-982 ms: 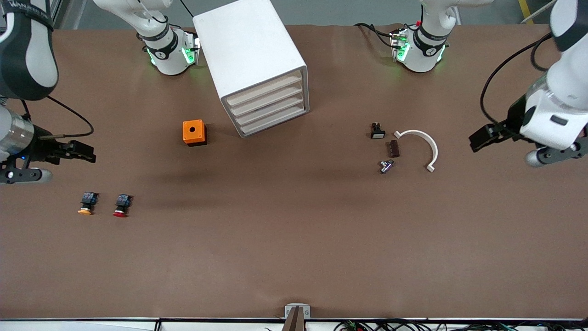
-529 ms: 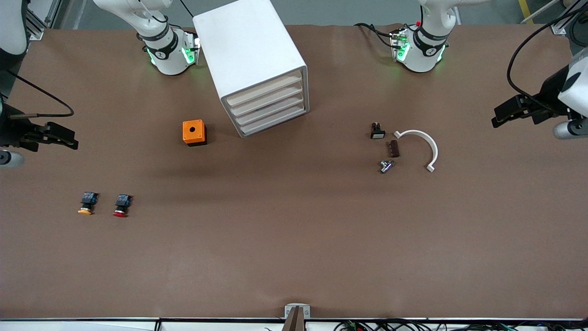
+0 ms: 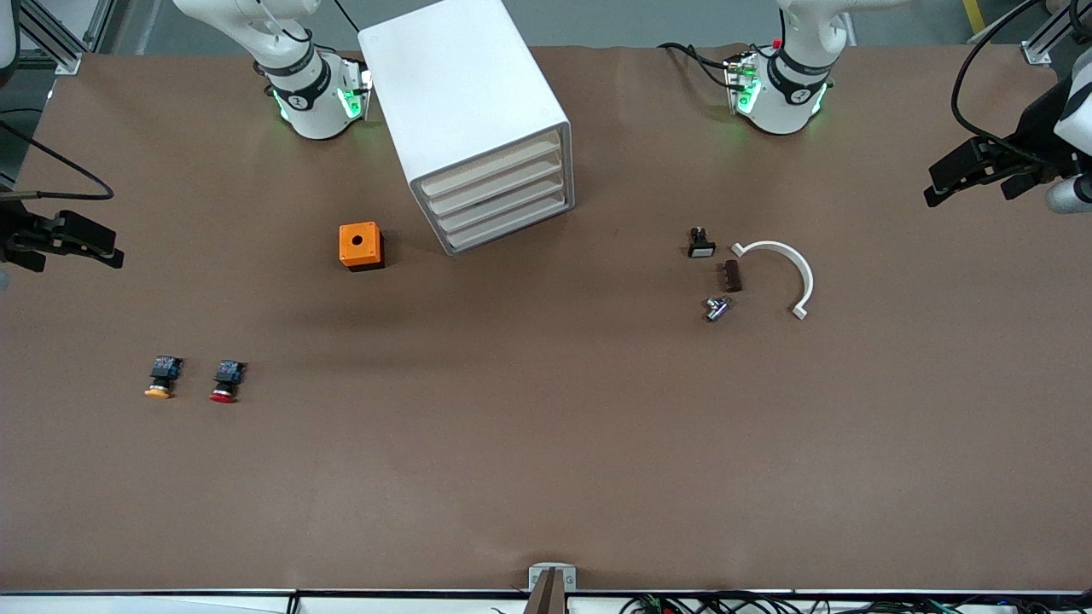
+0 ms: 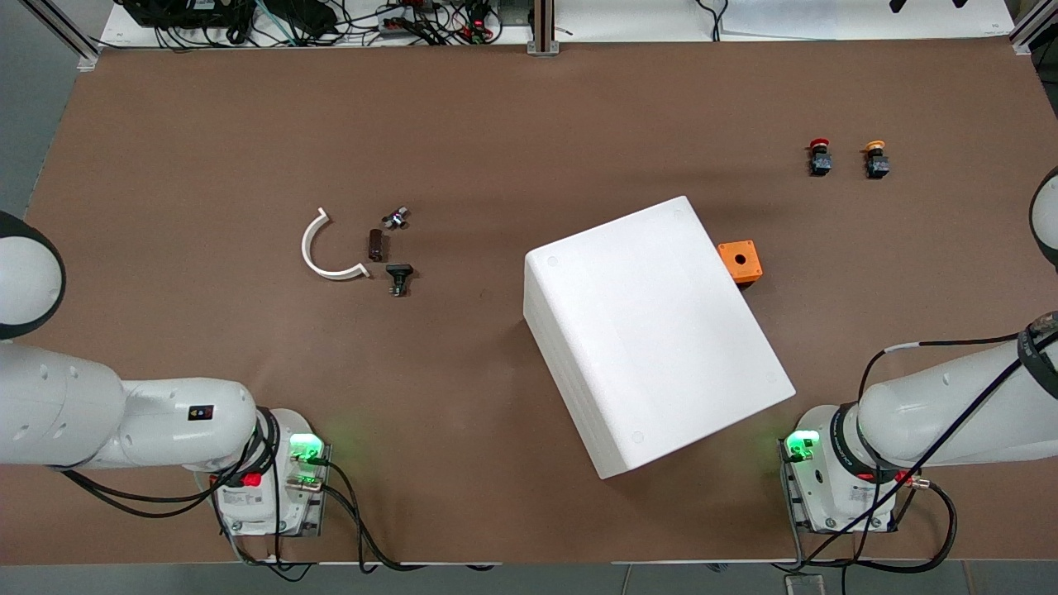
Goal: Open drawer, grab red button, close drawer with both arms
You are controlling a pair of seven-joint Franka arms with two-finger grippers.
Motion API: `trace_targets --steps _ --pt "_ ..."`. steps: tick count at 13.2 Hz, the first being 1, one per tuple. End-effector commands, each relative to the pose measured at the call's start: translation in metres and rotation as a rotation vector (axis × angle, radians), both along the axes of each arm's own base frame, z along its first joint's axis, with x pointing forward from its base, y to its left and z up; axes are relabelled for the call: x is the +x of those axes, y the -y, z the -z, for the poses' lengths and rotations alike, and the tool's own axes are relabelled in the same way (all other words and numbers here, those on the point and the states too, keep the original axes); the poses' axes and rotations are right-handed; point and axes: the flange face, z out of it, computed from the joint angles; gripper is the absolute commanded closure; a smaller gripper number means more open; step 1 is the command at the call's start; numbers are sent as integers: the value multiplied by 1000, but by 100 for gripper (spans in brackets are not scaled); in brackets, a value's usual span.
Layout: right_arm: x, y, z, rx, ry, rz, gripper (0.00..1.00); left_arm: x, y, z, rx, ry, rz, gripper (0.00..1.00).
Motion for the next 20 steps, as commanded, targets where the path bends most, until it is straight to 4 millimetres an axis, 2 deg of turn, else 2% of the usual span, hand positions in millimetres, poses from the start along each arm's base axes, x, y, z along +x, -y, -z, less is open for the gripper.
trace_targets --steps 1,3,4,6,11,20 --pt "-1 -3 -3 -2 -19 2 0 -2 1 4 -1 -7 22 0" --pt "-1 -3 -3 -1 -20 3 0 7 5 2 -4 7 30 0" --pt "-1 -3 -3 -2 -20 4 0 7 8 -8 -5 24 30 0" --pt "-1 -3 -3 -2 -20 4 0 7 6 -10 -5 26 38 0" --pt "-1 -5 -3 -1 -18 3 0 6 2 -8 47 17 50 0" --pt "-1 -3 -2 -2 -22 5 0 6 7 -6 49 12 59 0"
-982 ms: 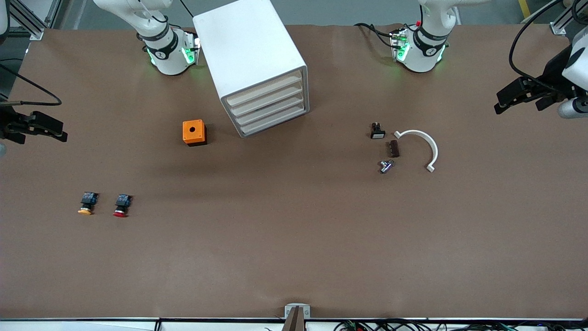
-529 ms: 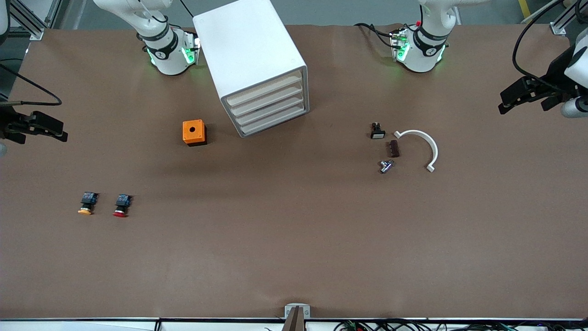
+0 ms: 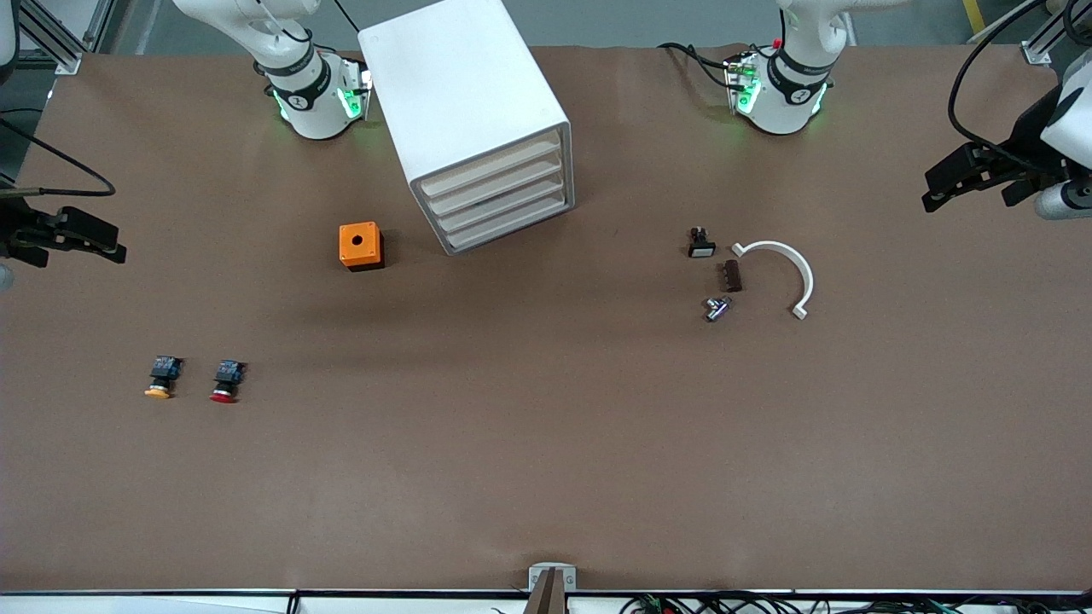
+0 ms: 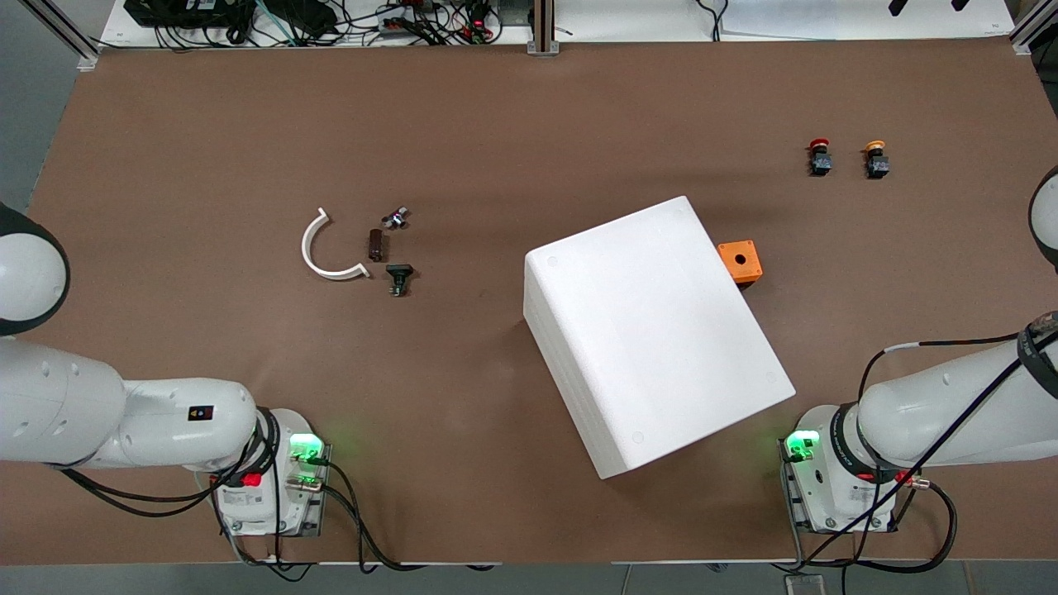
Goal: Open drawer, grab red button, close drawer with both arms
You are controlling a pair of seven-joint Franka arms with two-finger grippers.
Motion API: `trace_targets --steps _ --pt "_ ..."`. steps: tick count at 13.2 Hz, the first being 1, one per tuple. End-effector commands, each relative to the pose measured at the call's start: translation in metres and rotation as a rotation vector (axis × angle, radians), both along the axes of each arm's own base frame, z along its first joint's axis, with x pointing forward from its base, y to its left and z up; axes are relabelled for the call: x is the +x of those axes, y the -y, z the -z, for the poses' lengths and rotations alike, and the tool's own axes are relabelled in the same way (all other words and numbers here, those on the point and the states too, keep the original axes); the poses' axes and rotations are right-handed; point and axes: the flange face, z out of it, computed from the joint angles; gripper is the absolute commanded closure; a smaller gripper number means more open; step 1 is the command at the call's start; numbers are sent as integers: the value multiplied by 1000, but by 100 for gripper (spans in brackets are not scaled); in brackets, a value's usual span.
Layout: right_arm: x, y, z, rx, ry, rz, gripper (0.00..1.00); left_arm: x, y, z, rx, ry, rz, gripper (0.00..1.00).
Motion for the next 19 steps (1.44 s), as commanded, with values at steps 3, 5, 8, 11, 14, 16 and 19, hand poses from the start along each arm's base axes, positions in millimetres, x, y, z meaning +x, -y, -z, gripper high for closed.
trace_targets --steps 3,5,8,11,14,16,19 --pt "1 -1 -5 -4 1 10 0 0 -2 -7 34 4 17 0" --pt "1 -1 -4 -4 -1 10 0 0 -2 -10 38 12 17 0" --pt "1 -1 -4 -4 1 11 0 0 -4 -12 39 15 13 0" --pt "1 -1 -5 -5 2 11 0 0 -2 -7 38 1 3 0" --pt "1 -1 -5 -5 2 11 0 -1 -3 -1 41 -32 -2 0" --pt "1 -1 -5 -5 2 11 0 0 -2 4 41 -53 -37 0" --pt "1 -1 -5 -5 2 11 0 -2 -3 5 44 -68 -61 0"
